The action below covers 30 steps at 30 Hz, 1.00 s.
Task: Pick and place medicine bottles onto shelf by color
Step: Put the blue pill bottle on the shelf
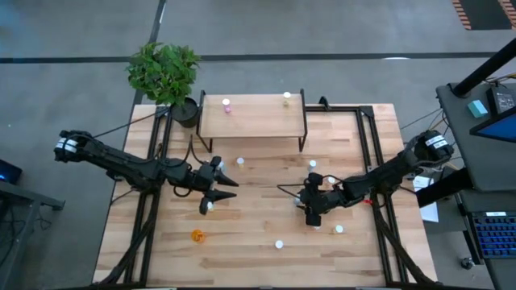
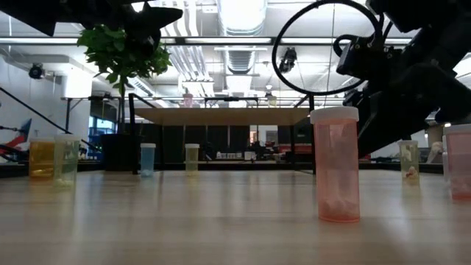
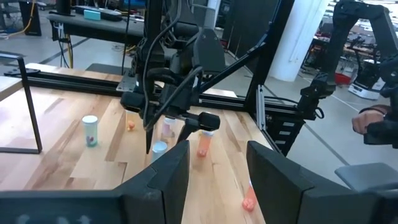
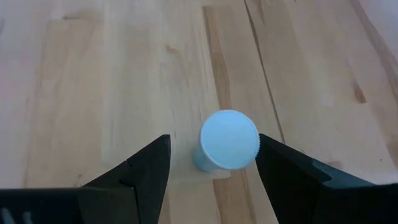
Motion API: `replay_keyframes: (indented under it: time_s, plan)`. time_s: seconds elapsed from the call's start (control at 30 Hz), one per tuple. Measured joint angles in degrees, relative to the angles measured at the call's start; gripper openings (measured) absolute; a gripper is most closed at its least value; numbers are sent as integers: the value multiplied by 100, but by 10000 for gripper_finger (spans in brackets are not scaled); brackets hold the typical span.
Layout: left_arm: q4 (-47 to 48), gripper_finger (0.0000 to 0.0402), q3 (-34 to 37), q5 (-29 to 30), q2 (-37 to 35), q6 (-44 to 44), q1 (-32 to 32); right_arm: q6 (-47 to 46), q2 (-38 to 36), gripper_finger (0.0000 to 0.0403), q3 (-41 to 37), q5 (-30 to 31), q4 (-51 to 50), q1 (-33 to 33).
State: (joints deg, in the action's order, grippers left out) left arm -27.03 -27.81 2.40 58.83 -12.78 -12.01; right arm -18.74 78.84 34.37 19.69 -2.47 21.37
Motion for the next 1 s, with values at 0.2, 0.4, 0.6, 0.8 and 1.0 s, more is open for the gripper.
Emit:
replay_keyframes:
  time_s: [0.2, 0.4, 0.6, 0.8, 1.0]
  plan:
    - [-31, 144, 2, 2, 0, 0, 0, -4, 33, 199, 0, 132, 25, -2]
    - [-54, 144, 2, 2, 2, -2, 0, -10, -45, 164, 0, 139, 28, -2]
    - [-56, 144, 2, 2, 2, -2, 0, -13, -41, 133, 0, 139, 27, -2]
    - [-57, 144, 2, 2, 2, -2, 0, -13, -43, 112, 0, 140, 32, -2]
    - [-61, 144, 2, 2, 2, 52, 0, -90, -68, 114, 96, 137, 4, -2]
